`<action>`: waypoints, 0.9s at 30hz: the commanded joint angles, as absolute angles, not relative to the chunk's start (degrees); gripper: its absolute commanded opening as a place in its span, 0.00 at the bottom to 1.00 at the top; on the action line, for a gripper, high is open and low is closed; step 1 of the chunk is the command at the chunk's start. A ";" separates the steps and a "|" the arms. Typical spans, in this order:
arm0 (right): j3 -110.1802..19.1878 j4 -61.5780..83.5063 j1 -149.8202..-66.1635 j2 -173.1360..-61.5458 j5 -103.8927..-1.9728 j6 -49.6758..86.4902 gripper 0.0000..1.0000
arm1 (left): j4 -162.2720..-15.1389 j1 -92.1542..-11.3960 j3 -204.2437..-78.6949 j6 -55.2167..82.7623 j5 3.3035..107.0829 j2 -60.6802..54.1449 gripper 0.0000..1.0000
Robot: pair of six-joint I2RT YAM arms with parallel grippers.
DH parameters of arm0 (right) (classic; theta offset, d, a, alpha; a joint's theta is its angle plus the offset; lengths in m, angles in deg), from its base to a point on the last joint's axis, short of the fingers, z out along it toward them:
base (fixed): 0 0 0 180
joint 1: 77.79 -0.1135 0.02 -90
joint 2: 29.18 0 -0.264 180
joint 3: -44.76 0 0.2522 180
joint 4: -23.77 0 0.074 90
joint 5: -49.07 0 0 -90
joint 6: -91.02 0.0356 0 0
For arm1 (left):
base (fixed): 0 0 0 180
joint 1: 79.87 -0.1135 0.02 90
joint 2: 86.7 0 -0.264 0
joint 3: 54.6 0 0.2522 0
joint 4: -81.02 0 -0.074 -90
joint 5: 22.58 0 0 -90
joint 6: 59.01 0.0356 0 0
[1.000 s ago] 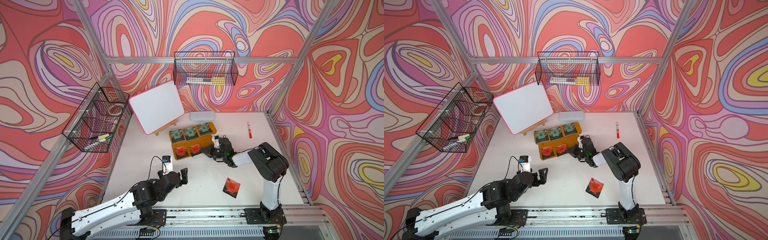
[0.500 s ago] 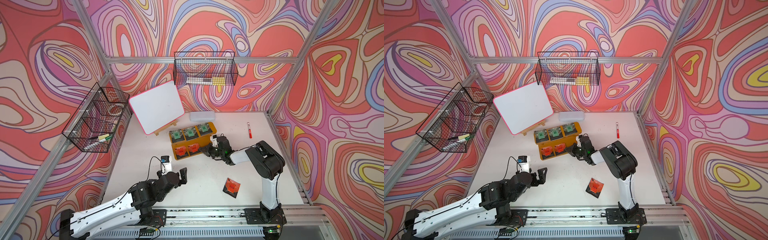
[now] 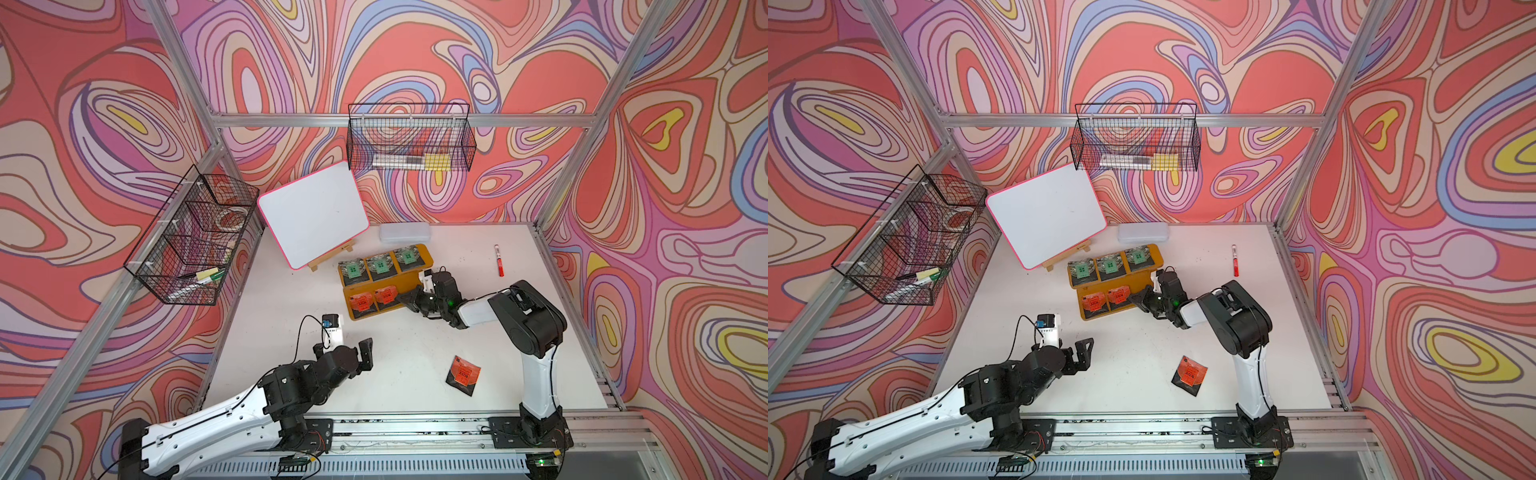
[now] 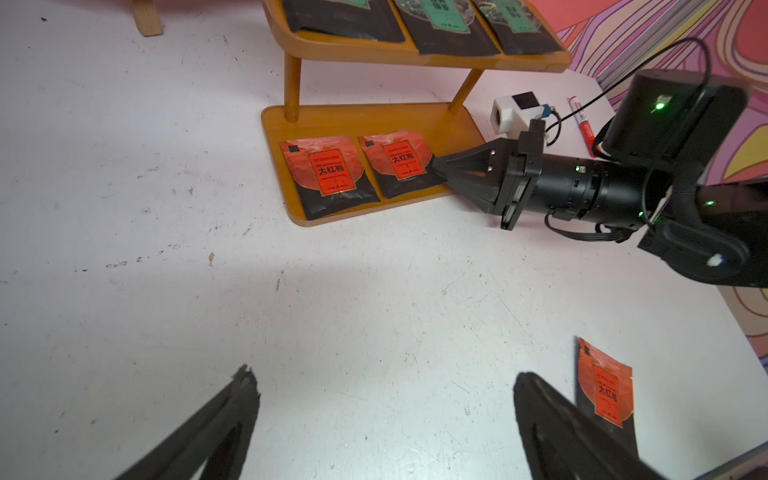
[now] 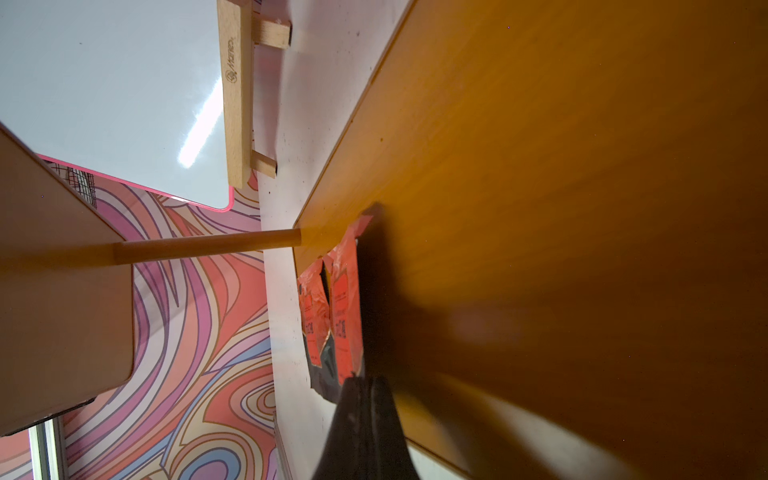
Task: Place the tea bags on the shelf by color
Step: Place the tea bag on the shelf.
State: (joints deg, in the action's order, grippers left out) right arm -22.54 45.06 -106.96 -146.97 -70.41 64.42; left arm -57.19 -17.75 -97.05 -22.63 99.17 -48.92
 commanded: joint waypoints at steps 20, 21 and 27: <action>-24.11 41.43 -106.62 -148.03 -69.95 64.66 0.12 | -55.89 -18.33 -96.41 -22.88 100.21 -49.34 0.99; -24.11 41.31 -106.55 -148.05 -70.00 64.65 0.13 | -55.91 -18.32 -96.45 -22.88 100.21 -49.34 0.99; -24.03 41.29 -106.45 -147.99 -69.94 64.98 0.15 | -56.03 -18.35 -96.40 -22.88 100.12 -49.25 0.99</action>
